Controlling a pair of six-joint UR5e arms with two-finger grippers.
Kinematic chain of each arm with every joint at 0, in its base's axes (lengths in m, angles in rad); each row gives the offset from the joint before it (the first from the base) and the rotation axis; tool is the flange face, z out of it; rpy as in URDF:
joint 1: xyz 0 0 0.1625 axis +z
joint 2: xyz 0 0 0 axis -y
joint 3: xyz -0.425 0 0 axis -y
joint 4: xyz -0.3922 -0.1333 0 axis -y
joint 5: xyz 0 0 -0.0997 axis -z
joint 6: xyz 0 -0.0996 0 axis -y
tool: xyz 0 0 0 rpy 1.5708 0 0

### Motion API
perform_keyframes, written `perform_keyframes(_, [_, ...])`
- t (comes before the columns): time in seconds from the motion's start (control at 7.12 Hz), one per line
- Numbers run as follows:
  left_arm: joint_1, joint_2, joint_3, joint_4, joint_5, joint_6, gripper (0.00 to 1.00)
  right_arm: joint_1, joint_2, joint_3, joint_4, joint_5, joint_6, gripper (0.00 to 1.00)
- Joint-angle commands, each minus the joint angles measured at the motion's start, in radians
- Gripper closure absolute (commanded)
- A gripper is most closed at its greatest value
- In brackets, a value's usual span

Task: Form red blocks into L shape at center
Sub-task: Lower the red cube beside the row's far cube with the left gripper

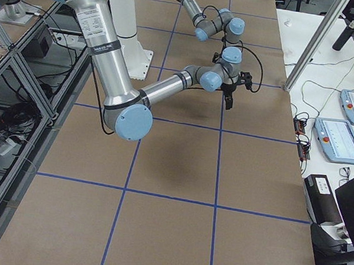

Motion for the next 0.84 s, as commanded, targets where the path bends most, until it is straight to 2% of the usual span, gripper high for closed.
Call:
perform_keyframes(0.0, [0.001, 0.001, -0.003, 0.002, 0.004, 0.003, 0.00, 0.001, 0.000, -0.002, 0.000, 0.000, 0.001, 0.01])
perform_keyframes(0.56, [-0.025, 0.009, -0.027, 0.021, 0.012, 0.011, 0.00, 0.001, 0.002, -0.002, 0.000, 0.000, 0.001, 0.01])
perform_keyframes(0.7, [-0.032, 0.027, -0.064, 0.068, 0.012, 0.034, 0.00, 0.001, 0.002, -0.003, 0.000, 0.000, 0.002, 0.01])
